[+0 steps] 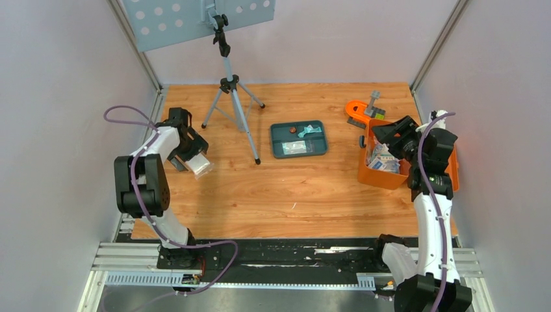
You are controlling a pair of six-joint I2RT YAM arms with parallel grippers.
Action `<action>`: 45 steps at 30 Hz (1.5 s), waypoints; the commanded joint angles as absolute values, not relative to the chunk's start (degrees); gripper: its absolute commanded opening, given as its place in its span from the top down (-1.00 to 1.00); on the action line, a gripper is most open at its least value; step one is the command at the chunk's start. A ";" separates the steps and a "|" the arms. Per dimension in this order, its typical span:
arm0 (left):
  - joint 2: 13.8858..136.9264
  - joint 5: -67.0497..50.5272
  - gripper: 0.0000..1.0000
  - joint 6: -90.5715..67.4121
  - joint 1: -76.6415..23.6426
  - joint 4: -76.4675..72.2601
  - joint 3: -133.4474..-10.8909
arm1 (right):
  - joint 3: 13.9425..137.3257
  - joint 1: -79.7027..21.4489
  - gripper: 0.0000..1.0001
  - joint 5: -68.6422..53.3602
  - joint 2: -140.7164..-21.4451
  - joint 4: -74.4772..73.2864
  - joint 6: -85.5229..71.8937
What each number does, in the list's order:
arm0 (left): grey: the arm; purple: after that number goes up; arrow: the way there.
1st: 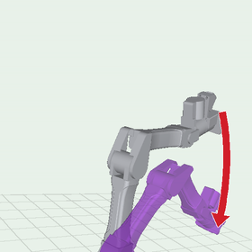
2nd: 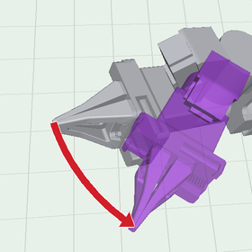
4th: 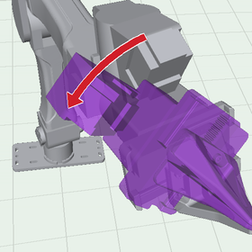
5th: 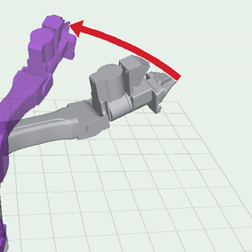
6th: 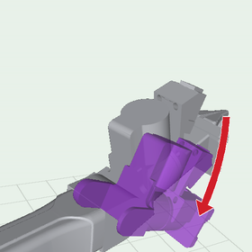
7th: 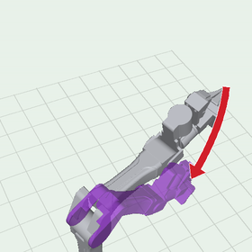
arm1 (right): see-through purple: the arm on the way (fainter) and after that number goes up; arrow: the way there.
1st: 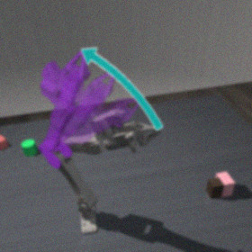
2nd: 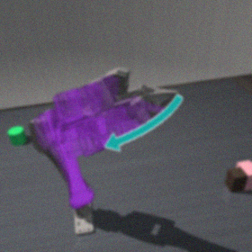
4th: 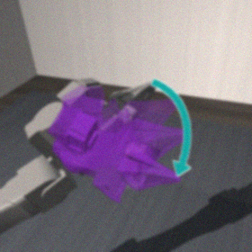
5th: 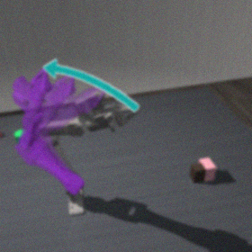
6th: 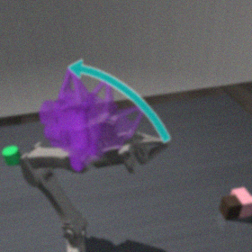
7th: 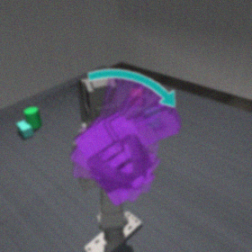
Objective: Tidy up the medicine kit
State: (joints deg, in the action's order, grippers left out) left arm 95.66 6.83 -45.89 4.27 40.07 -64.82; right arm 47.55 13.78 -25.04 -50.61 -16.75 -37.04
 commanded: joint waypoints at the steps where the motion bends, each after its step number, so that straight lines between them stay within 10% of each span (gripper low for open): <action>1: 98.63 10.88 -1.00 -45.25 4.73 39.12 -68.46 | 46.56 13.35 -0.29 -26.64 -51.02 -13.95 -37.77; 10: 105.13 11.59 -0.98 -45.65 4.69 40.02 -70.42 | 46.01 13.27 -0.29 -27.36 -50.36 -13.89 -38.09; 26: 95.04 11.70 -0.37 -42.41 1.28 43.09 -66.26 | 45.86 12.69 -0.27 -28.55 -48.76 -13.84 -39.37; 37: 79.61 12.97 -0.38 -42.54 -30.65 54.02 -62.88 | 44.64 11.25 -0.27 -28.79 -48.91 -14.62 -38.62; 45: 90.22 10.11 -0.40 -40.86 -51.34 50.04 -71.17 | 44.48 11.16 -0.27 -28.49 -48.87 -16.28 -37.75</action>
State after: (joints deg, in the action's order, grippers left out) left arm 84.16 11.18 -41.85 -46.28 52.47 -65.36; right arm 44.51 11.42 -28.14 -49.52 -16.82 -38.85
